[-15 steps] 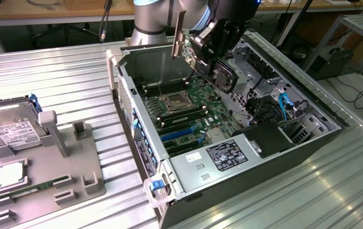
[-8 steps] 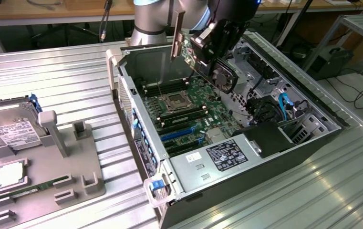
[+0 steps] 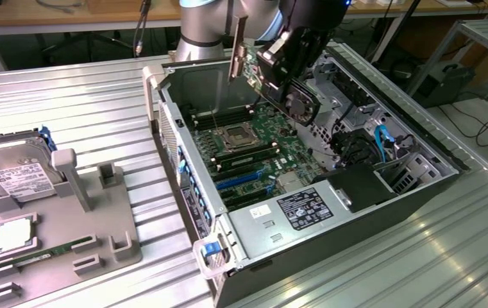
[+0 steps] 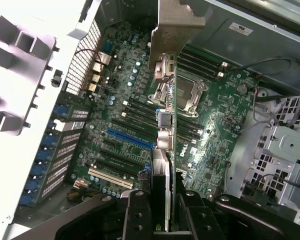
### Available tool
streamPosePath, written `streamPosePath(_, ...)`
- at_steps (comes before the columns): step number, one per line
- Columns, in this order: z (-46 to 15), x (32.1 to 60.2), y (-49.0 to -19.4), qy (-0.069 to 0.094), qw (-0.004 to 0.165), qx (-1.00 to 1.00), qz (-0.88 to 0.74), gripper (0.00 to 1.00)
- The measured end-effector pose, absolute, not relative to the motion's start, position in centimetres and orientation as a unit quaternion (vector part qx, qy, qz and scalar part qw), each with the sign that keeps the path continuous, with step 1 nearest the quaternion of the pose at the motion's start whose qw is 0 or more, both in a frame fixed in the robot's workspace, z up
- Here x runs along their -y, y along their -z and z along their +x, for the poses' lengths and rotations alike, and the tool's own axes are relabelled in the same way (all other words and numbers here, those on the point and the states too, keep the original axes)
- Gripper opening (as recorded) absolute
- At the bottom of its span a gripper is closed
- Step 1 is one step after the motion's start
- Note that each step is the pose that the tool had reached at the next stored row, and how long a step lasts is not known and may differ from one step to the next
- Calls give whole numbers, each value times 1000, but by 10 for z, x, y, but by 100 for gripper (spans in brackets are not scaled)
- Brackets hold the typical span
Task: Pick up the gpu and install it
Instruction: 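Insert the gpu into the slot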
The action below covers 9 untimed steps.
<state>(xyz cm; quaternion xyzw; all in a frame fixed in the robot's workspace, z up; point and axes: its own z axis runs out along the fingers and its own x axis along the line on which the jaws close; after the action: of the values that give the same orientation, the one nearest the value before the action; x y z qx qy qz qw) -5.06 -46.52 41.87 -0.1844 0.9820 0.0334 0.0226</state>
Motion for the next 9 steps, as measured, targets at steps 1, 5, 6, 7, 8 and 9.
streamPosePath(1,-51,465,-419,-33,23,-982,-186,27)
streamPosePath(5,-51,465,-418,-34,22,-981,-190,27)
streamPosePath(6,-51,465,-418,-34,22,-981,-191,27)
streamPosePath(7,-51,465,-418,-34,22,-980,-192,27)
streamPosePath(8,-51,465,-418,-34,22,-980,-194,27)
streamPosePath(9,-51,465,-418,-34,22,-980,-196,27)
